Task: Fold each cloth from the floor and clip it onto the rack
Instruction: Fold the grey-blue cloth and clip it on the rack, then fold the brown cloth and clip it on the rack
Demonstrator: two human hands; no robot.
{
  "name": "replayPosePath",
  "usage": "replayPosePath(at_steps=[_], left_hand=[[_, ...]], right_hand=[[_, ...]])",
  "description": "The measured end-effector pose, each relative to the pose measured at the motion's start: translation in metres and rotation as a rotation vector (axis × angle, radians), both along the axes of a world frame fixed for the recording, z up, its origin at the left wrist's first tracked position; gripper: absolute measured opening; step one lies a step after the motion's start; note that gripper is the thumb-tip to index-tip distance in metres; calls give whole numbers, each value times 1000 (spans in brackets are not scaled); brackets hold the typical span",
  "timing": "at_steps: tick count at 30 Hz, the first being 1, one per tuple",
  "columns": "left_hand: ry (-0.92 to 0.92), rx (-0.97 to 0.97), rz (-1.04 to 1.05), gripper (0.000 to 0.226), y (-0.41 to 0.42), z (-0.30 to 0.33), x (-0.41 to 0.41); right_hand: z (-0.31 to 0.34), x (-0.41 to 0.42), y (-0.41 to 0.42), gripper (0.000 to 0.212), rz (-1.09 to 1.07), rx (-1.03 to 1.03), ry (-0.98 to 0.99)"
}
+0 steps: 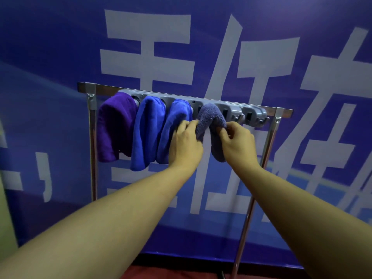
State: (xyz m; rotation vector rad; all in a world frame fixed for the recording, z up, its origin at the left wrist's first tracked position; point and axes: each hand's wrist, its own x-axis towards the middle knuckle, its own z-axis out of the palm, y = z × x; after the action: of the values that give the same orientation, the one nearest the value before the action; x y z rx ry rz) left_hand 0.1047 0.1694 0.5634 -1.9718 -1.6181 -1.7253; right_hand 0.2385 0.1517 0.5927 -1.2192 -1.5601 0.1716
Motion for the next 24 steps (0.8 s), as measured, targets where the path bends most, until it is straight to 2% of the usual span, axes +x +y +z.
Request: replayPosePath(at_steps=[4, 9, 15, 19, 24], left_hand=[[-15, -19, -86, 56, -5, -14, -4], [-138, -28, -135, 48, -25, -68, -14], [-303, -196, -125, 32, -64, -194, -31], [-350, -362, -99, 22, -94, -288, -38], [-386, -565, -87, 19, -122, -378, -46]], right_hand=[[-18, 2, -2, 31, 52, -28, 78], [-67, 8, -15, 44, -11, -74, 164], [-193, 8, -49, 36, -52, -272, 188], [-294, 3, -78, 34, -6, -438, 121], [-392, -5, -111, 31, 3, -643, 119]])
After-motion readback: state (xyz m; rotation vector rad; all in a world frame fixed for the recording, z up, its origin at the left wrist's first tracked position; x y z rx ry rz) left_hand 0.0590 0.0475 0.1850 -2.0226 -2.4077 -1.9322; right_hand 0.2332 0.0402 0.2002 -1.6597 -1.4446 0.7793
